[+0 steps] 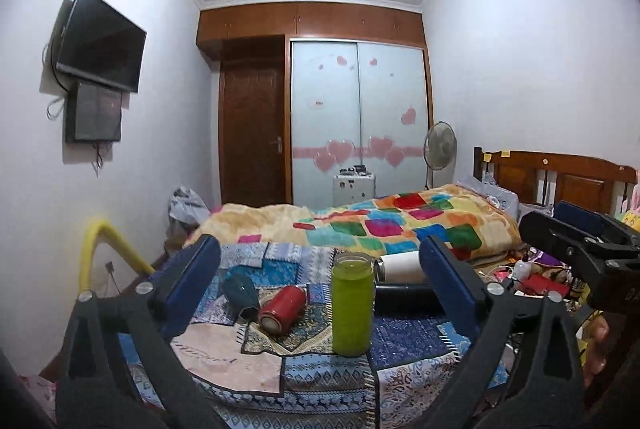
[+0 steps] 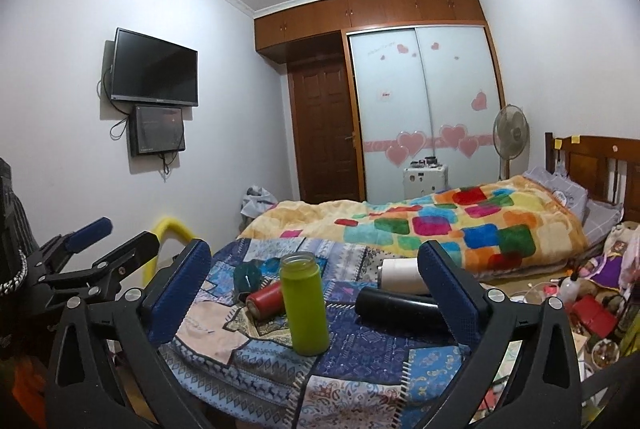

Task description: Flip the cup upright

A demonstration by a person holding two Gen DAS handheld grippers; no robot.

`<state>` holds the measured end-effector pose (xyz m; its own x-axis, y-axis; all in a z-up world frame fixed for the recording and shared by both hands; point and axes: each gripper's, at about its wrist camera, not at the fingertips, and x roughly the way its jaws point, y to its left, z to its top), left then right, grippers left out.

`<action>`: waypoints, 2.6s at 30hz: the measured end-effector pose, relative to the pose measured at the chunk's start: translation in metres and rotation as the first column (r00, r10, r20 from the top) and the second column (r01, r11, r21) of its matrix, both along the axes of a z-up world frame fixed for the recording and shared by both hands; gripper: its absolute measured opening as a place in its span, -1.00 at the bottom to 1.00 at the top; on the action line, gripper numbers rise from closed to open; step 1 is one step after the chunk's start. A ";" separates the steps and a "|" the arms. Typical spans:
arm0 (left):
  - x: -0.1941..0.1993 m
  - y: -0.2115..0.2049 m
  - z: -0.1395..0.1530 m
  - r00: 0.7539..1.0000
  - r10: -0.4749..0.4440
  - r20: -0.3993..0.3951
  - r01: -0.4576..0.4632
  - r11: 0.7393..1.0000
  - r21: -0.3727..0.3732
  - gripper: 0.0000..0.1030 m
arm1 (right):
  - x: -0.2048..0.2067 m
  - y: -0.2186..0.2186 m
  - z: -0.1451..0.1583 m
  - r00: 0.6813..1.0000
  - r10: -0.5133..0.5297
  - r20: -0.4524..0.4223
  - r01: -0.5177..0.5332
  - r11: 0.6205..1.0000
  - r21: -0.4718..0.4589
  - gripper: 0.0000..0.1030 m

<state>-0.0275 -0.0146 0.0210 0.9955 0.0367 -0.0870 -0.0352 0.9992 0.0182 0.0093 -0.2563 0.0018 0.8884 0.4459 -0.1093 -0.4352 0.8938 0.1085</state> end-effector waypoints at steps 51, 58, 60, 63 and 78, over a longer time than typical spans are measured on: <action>-0.006 -0.002 0.001 1.000 0.008 0.003 -0.008 1.000 -0.022 1.00 | -0.023 -0.004 0.004 0.998 -0.045 0.047 0.046 0.998 -0.034 1.00; -0.007 -0.008 -0.001 1.000 -0.003 -0.001 0.003 1.000 -0.021 1.00 | -0.023 -0.005 0.006 0.998 -0.047 0.044 0.049 0.998 -0.029 1.00; -0.007 -0.010 -0.001 1.000 -0.003 -0.002 0.003 1.000 -0.020 1.00 | -0.023 -0.005 0.006 0.998 -0.046 0.044 0.048 0.998 -0.028 1.00; -0.007 -0.010 -0.001 1.000 -0.002 -0.004 0.002 1.000 -0.021 1.00 | -0.023 -0.005 0.005 0.998 -0.047 0.044 0.048 0.998 -0.028 1.00; -0.002 -0.007 -0.002 0.999 -0.023 -0.035 0.022 0.999 -0.025 1.00 | -0.021 -0.005 0.006 0.998 -0.055 0.037 0.056 0.998 -0.021 1.00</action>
